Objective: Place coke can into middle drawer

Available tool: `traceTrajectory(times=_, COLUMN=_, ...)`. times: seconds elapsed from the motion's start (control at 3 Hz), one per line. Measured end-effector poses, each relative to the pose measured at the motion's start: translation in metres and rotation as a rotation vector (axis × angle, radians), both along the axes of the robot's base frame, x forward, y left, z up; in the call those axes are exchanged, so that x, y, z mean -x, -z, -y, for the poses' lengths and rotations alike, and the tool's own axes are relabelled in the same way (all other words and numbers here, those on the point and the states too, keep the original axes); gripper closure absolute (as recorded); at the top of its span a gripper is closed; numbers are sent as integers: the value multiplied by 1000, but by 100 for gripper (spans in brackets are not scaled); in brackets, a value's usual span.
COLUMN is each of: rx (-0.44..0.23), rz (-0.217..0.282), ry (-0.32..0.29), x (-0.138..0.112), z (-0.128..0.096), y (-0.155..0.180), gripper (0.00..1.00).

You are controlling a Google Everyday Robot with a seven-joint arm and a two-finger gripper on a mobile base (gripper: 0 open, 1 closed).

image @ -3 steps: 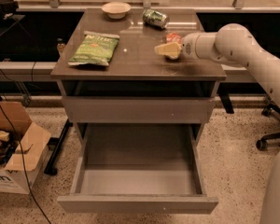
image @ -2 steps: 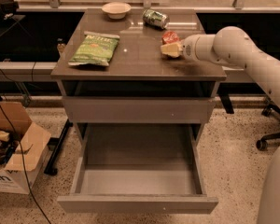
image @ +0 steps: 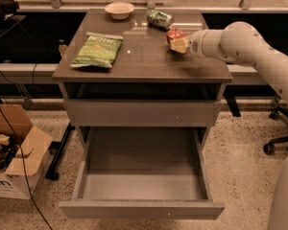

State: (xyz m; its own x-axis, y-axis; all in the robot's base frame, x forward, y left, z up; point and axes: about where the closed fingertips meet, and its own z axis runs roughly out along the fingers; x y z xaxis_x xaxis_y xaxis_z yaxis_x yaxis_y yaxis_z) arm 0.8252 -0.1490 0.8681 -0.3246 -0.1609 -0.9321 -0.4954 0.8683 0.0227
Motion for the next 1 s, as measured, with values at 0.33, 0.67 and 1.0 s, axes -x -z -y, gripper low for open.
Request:
traceTrajectory(times=0.33, rx=-3, rz=30, ry=-66, x=8, z=-3, y=-24, gripper=100)
traceTrajectory(times=0.67, rx=-10, rz=27, ry=-196, x=39, z=-1, y=-45, gripper=100)
traceTrajectory(times=1.0, rx=-16, rz=-7, ry=-304, x=94, z=8, y=-55, gripper=100)
